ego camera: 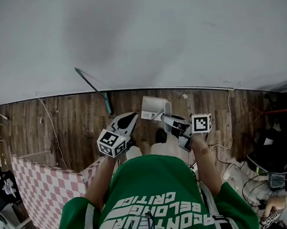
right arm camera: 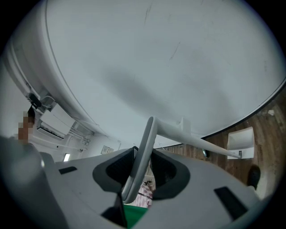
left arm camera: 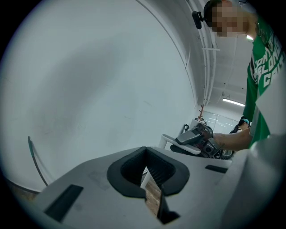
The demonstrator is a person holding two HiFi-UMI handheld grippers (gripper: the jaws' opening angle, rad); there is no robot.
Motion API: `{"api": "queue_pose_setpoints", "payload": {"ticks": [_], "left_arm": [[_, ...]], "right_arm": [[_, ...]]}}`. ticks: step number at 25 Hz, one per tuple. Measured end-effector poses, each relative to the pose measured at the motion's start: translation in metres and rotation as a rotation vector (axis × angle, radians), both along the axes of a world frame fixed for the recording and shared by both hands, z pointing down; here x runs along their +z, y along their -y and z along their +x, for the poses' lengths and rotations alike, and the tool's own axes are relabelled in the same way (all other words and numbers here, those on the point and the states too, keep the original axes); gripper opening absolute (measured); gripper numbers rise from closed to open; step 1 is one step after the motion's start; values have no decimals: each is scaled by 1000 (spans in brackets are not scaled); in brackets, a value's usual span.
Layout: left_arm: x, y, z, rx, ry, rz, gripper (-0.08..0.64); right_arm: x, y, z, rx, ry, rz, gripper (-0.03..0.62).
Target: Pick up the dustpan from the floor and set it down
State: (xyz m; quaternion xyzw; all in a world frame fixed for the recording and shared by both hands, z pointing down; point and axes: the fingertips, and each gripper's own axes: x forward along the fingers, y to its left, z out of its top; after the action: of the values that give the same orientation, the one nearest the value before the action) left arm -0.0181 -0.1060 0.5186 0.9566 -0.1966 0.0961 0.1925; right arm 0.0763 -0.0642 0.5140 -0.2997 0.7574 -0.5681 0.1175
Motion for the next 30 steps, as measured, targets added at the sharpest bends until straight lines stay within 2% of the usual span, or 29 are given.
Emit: {"api": "queue_pose_setpoints", "payload": {"ticks": [4, 16, 20, 30], "left_arm": [[3, -3, 19, 39, 11, -6, 3], [22, -16, 97, 166, 46, -22, 2], [29, -21, 112, 192, 56, -33, 3], [46, -23, 148, 230, 91, -50, 3]], "right_arm": [[1, -6, 17, 23, 15, 16, 117], [62, -28, 97, 132, -22, -74, 115], [77, -28, 112, 146, -7, -64, 115], [134, -27, 150, 192, -29, -108, 113]]}}
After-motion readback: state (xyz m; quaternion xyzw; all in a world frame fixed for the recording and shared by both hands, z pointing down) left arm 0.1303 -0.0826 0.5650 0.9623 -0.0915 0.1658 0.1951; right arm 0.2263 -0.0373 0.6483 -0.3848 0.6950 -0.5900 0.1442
